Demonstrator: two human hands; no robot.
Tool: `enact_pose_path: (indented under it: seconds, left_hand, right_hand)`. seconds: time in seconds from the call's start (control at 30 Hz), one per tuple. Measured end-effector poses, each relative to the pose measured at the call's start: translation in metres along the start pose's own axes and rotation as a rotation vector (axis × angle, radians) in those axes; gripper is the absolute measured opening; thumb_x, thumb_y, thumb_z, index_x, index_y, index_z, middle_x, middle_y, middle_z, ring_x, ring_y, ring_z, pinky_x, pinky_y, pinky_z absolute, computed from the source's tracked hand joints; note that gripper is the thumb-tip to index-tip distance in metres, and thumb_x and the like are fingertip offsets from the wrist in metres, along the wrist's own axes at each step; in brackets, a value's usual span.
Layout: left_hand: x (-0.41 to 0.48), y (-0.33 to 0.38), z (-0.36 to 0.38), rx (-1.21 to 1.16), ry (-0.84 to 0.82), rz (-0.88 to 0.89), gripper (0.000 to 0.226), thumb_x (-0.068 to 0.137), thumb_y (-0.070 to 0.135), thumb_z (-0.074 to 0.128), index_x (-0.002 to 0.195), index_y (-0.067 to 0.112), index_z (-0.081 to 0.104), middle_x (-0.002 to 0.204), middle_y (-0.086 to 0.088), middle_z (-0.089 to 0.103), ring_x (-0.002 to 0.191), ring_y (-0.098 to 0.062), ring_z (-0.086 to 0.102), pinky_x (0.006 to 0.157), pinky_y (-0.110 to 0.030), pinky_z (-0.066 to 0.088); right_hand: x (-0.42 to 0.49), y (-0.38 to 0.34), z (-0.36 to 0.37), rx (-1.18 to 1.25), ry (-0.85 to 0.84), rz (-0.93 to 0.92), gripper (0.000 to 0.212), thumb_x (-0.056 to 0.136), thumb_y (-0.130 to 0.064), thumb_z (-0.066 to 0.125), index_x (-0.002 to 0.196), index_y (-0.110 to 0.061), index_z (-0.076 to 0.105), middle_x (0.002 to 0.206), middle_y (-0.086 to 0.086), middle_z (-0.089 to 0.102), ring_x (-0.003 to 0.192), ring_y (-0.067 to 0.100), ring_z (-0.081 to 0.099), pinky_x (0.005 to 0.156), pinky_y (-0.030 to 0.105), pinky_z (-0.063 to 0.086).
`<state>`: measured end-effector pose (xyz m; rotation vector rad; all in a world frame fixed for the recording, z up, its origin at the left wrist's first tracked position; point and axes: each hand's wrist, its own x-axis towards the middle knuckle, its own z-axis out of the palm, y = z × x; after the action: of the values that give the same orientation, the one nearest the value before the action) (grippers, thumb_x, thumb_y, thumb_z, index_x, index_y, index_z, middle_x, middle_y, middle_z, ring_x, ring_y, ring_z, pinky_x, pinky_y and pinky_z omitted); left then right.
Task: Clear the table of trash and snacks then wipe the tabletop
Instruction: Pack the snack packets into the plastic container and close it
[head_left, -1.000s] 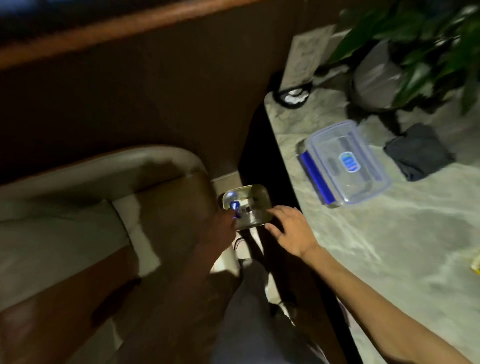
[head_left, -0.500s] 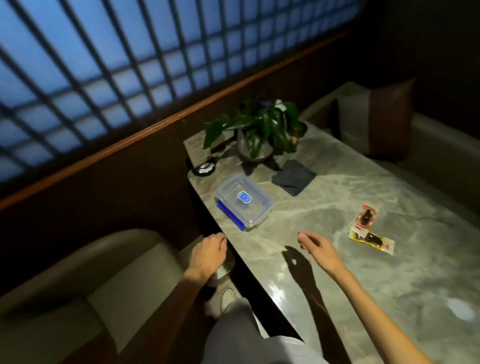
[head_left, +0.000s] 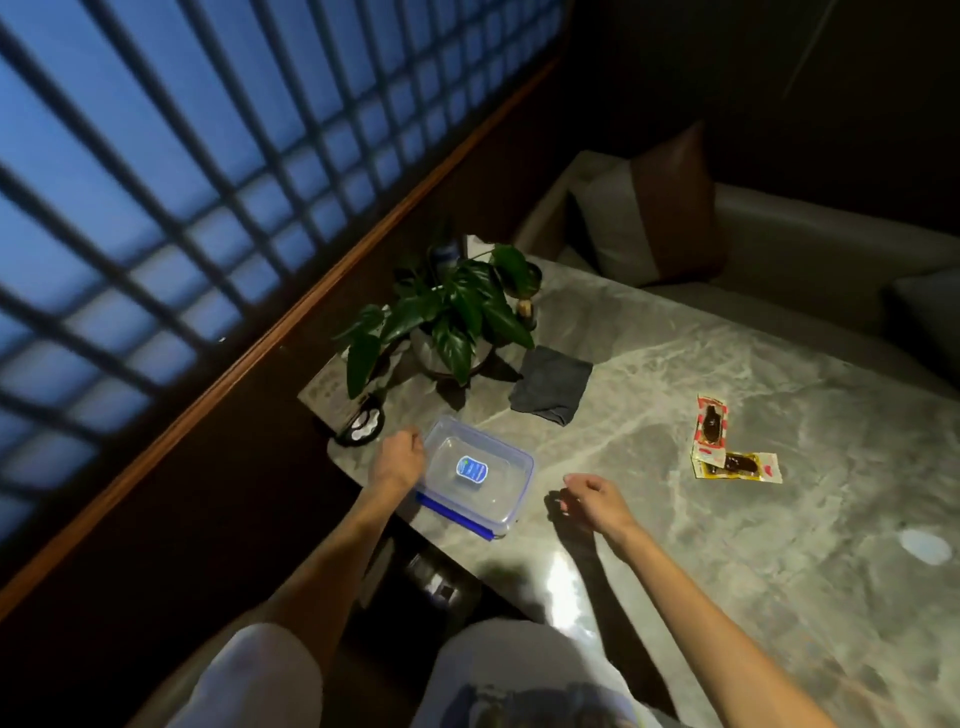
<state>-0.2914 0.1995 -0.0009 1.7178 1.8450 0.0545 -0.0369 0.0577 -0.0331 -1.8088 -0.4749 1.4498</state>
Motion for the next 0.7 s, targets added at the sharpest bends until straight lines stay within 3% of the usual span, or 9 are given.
enact_pose_path:
  seconds: [0.1,0.2,0.27,0.33,0.4,0.53,0.6,0.7]
  left_hand:
    - [0.033,-0.008,0.001,-0.080,-0.055,-0.011,0.021,0.091,0.012,0.048,0.101,0.001,0.063,0.107,-0.026,0.067,0.101,-0.039,0.062,0.086,-0.039,0.049]
    - [0.057,-0.016,0.010,-0.180,-0.168,-0.019,0.021,0.089,0.012,0.049,0.099,0.001,0.063,0.103,-0.023,0.064,0.097,-0.029,0.059,0.082,-0.031,0.041]
    - [0.078,-0.033,0.027,-0.293,-0.204,-0.002,0.020,0.076,0.018,0.047,0.080,0.014,0.066,0.098,-0.024,0.065,0.088,-0.023,0.051,0.081,-0.033,0.041]
    - [0.108,-0.065,0.060,-0.356,-0.228,-0.042,0.024,0.063,0.019,0.042,0.061,0.021,0.066,0.087,-0.022,0.065,0.083,-0.026,0.053,0.078,-0.036,0.042]
    - [0.102,-0.061,0.056,-0.319,-0.235,-0.081,0.019,0.063,0.019,0.042,0.059,0.017,0.061,0.080,-0.022,0.064,0.079,-0.032,0.058,0.073,-0.033,0.041]
    - [0.068,-0.021,0.023,-0.271,-0.190,-0.021,0.017,0.070,0.019,0.041,0.053,0.014,0.038,0.061,-0.004,0.045,0.067,-0.024,0.042,0.063,-0.032,0.030]
    - [0.066,-0.026,0.033,-0.223,-0.245,-0.002,0.013,0.064,0.023,0.043,0.057,0.013,0.049,0.063,-0.003,0.049,0.064,-0.021,0.044,0.060,-0.031,0.032]
    - [0.065,-0.042,0.060,-0.371,-0.285,-0.083,0.012,0.067,0.011,0.056,0.069,0.008,0.068,0.066,-0.004,0.060,0.069,-0.022,0.054,0.067,-0.029,0.040]
  right_hand:
    - [0.017,0.006,0.030,0.005,0.074,0.051,0.010,0.093,-0.015,0.059,0.088,-0.010,0.066,0.082,0.009,0.064,0.073,0.017,0.057,0.076,0.028,0.049]
    - [0.021,0.006,0.048,0.025,0.100,0.125,0.018,0.093,-0.012,0.057,0.076,-0.014,0.063,0.069,0.007,0.061,0.062,0.016,0.054,0.059,0.022,0.048]
    - [0.020,0.005,0.057,0.070,0.061,0.164,0.017,0.093,-0.007,0.053,0.077,-0.009,0.059,0.059,0.009,0.049,0.049,0.017,0.044,0.045,0.022,0.040]
    - [0.023,0.007,0.063,0.150,0.036,0.194,0.010,0.091,-0.003,0.050,0.085,-0.006,0.058,0.061,0.010,0.039,0.044,0.017,0.034,0.044,0.023,0.035]
    - [0.031,0.014,0.064,0.201,0.057,0.212,0.008,0.091,-0.003,0.051,0.093,-0.007,0.057,0.061,0.009,0.037,0.044,0.016,0.031,0.043,0.023,0.033]
    - [0.039,0.026,0.062,0.267,-0.020,0.221,0.009,0.093,-0.009,0.052,0.097,-0.004,0.058,0.058,0.009,0.042,0.042,0.016,0.031,0.043,0.023,0.026]
    - [0.037,0.032,0.059,0.328,-0.053,0.221,0.016,0.092,-0.006,0.052,0.093,-0.003,0.068,0.067,0.016,0.055,0.050,0.021,0.044,0.048,0.025,0.034]
    - [0.030,0.039,0.045,0.456,-0.063,0.191,0.024,0.087,0.004,0.054,0.105,0.001,0.069,0.091,0.025,0.064,0.079,0.038,0.061,0.070,0.045,0.053]
